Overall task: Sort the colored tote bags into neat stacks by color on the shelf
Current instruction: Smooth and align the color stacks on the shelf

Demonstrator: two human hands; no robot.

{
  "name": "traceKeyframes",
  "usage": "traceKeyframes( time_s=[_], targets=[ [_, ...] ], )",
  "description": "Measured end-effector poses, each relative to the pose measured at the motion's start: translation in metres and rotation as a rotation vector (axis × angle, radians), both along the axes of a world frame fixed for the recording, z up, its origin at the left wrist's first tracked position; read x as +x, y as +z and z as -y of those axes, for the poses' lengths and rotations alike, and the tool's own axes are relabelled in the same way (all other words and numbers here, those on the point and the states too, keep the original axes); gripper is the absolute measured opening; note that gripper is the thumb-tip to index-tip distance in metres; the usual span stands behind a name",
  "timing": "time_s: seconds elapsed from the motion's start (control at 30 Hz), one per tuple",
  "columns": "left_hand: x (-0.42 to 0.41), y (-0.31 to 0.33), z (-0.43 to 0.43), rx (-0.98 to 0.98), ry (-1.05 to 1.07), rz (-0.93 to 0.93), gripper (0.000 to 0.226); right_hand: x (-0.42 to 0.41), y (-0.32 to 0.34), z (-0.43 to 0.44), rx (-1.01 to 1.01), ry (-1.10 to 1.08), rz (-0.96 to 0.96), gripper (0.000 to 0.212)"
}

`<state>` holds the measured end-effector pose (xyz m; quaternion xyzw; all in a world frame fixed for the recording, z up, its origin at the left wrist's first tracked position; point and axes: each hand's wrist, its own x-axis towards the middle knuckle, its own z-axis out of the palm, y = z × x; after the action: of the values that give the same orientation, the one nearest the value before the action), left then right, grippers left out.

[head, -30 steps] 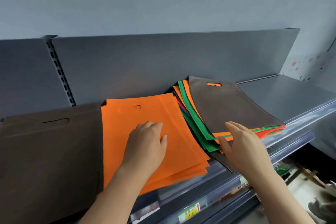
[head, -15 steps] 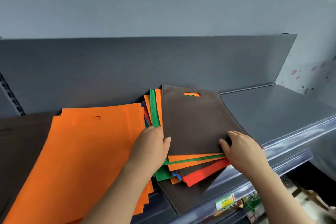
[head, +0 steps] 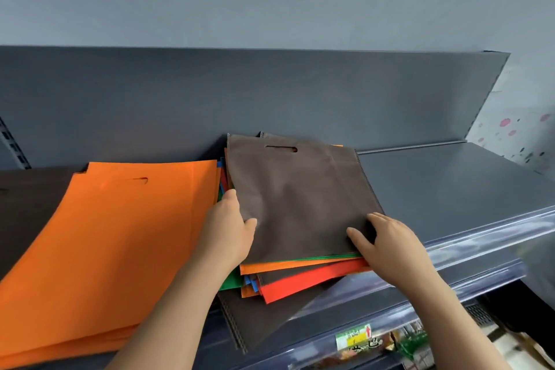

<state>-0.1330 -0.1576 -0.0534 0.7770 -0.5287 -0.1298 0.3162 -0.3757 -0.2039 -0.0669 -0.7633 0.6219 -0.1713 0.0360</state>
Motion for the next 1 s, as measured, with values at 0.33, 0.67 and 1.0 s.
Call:
traceKeyframes(
  time_s=[0.33, 0.67, 1.0],
  targets=[
    [-0.001, 0.001, -0.001, 0.019, 0.028, -0.156, 0.076, 0.001, -0.006, 0.0, -0.082, 0.103, -0.024, 0.022],
    [0.001, 0.011, -0.008, -0.162, -0.026, -0.24, 0.033, 0.0, -0.01, 0.007, -0.038, 0.032, 0.025, 0.029],
    [0.033, 0.003, -0.034, -0.211, 0.153, -0.176, 0.023, 0.042, -0.006, 0.002, 0.015, 0.059, -0.061, 0.048]
  ],
)
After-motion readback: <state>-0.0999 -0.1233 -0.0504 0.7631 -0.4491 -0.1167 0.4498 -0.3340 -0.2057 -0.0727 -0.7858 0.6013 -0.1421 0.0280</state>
